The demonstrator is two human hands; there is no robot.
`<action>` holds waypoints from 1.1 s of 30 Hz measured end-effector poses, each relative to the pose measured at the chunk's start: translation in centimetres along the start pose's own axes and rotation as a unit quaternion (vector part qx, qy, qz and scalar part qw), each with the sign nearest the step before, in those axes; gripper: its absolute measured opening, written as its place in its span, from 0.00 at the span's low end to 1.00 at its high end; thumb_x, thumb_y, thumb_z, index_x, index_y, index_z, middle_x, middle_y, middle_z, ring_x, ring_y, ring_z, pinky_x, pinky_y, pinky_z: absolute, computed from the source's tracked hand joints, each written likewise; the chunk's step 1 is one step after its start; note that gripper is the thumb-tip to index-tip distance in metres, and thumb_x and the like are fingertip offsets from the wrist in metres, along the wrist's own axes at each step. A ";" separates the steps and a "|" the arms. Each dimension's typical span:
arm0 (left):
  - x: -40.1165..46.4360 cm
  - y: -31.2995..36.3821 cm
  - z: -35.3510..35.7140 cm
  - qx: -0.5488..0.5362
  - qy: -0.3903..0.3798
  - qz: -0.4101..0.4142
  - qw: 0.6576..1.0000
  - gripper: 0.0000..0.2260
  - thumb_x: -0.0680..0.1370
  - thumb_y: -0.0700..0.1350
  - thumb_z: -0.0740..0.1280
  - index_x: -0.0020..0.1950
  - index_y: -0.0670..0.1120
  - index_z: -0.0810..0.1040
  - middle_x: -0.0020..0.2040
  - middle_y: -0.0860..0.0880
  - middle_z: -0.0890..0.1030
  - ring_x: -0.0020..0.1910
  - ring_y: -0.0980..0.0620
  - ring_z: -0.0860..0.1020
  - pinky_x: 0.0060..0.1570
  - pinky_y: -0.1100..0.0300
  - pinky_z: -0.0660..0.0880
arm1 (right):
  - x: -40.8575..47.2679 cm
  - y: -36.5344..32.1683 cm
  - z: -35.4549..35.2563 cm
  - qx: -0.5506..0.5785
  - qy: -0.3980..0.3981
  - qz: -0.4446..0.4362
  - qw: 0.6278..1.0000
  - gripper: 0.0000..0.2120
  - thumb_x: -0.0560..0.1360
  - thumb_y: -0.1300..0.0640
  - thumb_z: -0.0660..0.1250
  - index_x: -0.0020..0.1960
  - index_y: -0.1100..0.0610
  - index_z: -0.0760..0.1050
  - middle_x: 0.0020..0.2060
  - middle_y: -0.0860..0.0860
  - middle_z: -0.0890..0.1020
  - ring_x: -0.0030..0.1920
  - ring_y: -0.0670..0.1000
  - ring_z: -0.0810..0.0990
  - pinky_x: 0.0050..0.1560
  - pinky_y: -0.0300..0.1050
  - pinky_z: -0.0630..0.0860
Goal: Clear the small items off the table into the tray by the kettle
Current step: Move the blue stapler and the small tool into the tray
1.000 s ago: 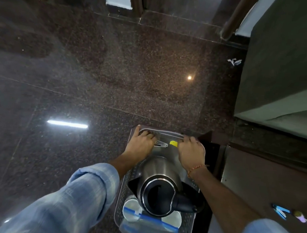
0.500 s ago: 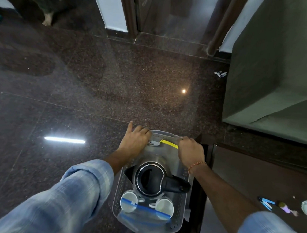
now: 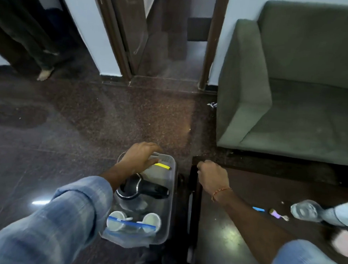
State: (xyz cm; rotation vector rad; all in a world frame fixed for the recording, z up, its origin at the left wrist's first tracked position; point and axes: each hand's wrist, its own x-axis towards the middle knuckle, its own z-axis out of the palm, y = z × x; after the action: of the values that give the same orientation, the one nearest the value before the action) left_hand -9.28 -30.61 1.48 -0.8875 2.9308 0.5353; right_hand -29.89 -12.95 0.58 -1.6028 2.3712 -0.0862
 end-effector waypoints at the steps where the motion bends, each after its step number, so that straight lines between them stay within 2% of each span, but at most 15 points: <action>1: 0.0 1.5 0.0 -0.006 0.000 0.002 1.000 0.16 0.78 0.53 0.69 0.62 0.48 0.79 0.59 0.48 0.81 0.57 0.45 0.79 0.53 0.51 0.75 | -1.0 1.2 -0.5 0.010 0.010 0.006 1.000 0.08 0.77 0.56 0.61 0.52 0.54 0.77 0.48 0.54 0.79 0.49 0.58 0.81 0.42 0.49 0.77; 5: -0.3 6.9 0.6 -0.023 -0.003 0.014 1.000 0.18 0.77 0.54 0.70 0.64 0.47 0.78 0.61 0.47 0.81 0.61 0.45 0.78 0.58 0.50 0.75 | -5.2 6.0 -2.0 0.054 0.041 0.066 0.996 0.09 0.76 0.53 0.61 0.52 0.52 0.78 0.49 0.53 0.80 0.48 0.58 0.82 0.44 0.49 0.77; 9: -0.4 11.3 1.6 -0.028 -0.028 0.054 0.998 0.19 0.76 0.53 0.71 0.65 0.47 0.79 0.62 0.47 0.81 0.62 0.45 0.77 0.61 0.54 0.72 | -9.8 10.4 -3.1 0.085 0.058 0.148 0.984 0.09 0.76 0.53 0.63 0.54 0.50 0.79 0.51 0.52 0.81 0.51 0.58 0.81 0.48 0.49 0.77; 14: -0.3 15.4 3.7 -0.019 -0.061 0.122 0.990 0.20 0.77 0.56 0.69 0.66 0.49 0.78 0.64 0.48 0.79 0.63 0.46 0.75 0.63 0.54 0.71 | -16.4 14.7 -4.3 0.147 0.112 0.266 0.946 0.08 0.75 0.55 0.67 0.52 0.52 0.81 0.50 0.54 0.83 0.52 0.58 0.82 0.50 0.49 0.79; 19: -0.5 20.2 6.2 -0.034 -0.082 0.164 0.982 0.20 0.77 0.57 0.68 0.67 0.51 0.76 0.66 0.51 0.77 0.66 0.49 0.73 0.65 0.53 0.70 | -22.4 17.2 -4.7 0.178 0.150 0.338 0.912 0.09 0.73 0.56 0.67 0.52 0.52 0.81 0.49 0.55 0.84 0.52 0.59 0.82 0.51 0.49 0.78; 27: -0.9 27.5 10.1 -0.044 -0.105 0.184 0.976 0.20 0.78 0.55 0.67 0.69 0.51 0.74 0.68 0.52 0.75 0.67 0.50 0.71 0.64 0.55 0.69 | -27.5 22.2 -4.1 0.215 0.176 0.379 0.883 0.06 0.72 0.58 0.68 0.47 0.53 0.82 0.45 0.56 0.85 0.48 0.59 0.82 0.47 0.51 0.79; 33: 1.8 32.9 13.4 -0.019 -0.131 0.156 0.979 0.20 0.79 0.55 0.67 0.70 0.52 0.73 0.70 0.52 0.74 0.68 0.52 0.70 0.67 0.56 0.67 | -30.7 29.9 -1.9 0.262 0.152 0.407 0.862 0.08 0.72 0.59 0.69 0.49 0.53 0.83 0.46 0.57 0.86 0.48 0.59 0.84 0.52 0.52 0.80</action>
State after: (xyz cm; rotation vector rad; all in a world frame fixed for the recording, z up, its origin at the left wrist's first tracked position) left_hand -29.58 -1.46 -0.96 -0.3238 2.8322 0.6663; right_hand -46.67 26.49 2.31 -0.2954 2.7144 -0.7694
